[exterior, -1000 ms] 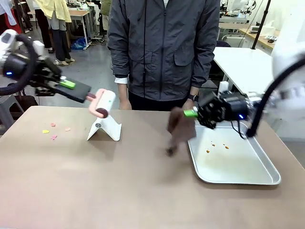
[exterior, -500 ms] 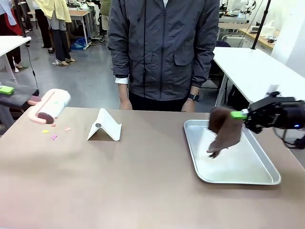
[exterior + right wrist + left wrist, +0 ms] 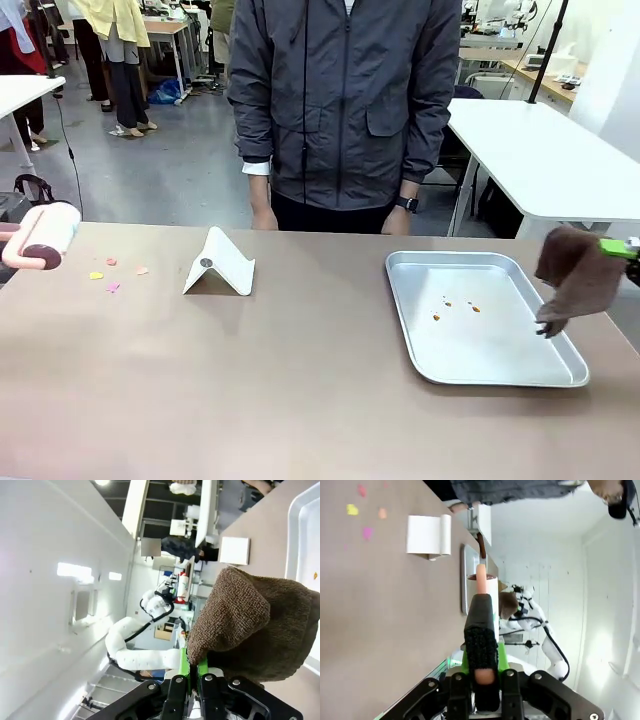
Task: Clean the surface of the table.
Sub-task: Hold the Lint Roller with your left hand and the towel with your right hand, then if a person points to the right, clean the right side of the table with your right hand, and if they point to the left, clean the left side with your left hand.
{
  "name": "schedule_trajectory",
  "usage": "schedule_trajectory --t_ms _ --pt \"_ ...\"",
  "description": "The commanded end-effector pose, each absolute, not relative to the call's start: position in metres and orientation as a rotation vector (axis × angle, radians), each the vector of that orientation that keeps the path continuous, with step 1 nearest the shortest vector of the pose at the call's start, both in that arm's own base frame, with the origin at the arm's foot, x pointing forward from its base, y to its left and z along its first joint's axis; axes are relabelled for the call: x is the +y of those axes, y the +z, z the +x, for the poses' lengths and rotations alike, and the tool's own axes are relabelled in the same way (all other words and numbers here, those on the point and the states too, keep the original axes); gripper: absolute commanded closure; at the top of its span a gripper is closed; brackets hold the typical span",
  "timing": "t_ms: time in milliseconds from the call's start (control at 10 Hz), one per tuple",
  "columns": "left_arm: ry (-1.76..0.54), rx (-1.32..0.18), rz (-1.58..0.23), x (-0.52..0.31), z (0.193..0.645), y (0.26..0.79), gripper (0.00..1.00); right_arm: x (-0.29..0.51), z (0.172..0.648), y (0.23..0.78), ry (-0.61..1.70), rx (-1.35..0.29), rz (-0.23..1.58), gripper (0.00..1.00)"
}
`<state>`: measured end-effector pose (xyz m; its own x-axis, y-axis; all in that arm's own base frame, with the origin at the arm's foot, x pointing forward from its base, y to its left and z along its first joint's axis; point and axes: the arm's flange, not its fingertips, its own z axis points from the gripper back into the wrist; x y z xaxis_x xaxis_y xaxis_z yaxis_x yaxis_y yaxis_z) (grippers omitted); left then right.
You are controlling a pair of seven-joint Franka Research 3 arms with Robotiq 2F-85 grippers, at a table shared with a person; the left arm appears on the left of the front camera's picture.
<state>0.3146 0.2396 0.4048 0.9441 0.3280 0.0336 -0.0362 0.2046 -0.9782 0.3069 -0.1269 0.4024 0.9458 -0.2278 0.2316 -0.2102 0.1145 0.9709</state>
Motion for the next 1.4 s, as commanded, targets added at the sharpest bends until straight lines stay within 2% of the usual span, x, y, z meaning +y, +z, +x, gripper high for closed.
schedule_trajectory --t_ms 0,100,200,1300 --pt "0.321 -0.249 -1.294 0.218 0.322 0.407 1.0 -0.123 0.293 0.39 0.015 -0.411 1.43 1.0" --pt "0.425 -0.232 -1.243 0.213 0.331 0.41 1.0 -0.112 0.296 0.389 0.063 -0.388 1.383 1.0" --pt "0.294 -0.253 -1.321 0.237 0.315 0.398 1.0 -0.133 0.303 0.4 -0.007 -0.387 1.456 1.0" --pt "0.294 -0.253 -1.321 0.237 0.315 0.398 1.0 -0.133 0.303 0.4 -0.007 -0.387 1.456 1.0"
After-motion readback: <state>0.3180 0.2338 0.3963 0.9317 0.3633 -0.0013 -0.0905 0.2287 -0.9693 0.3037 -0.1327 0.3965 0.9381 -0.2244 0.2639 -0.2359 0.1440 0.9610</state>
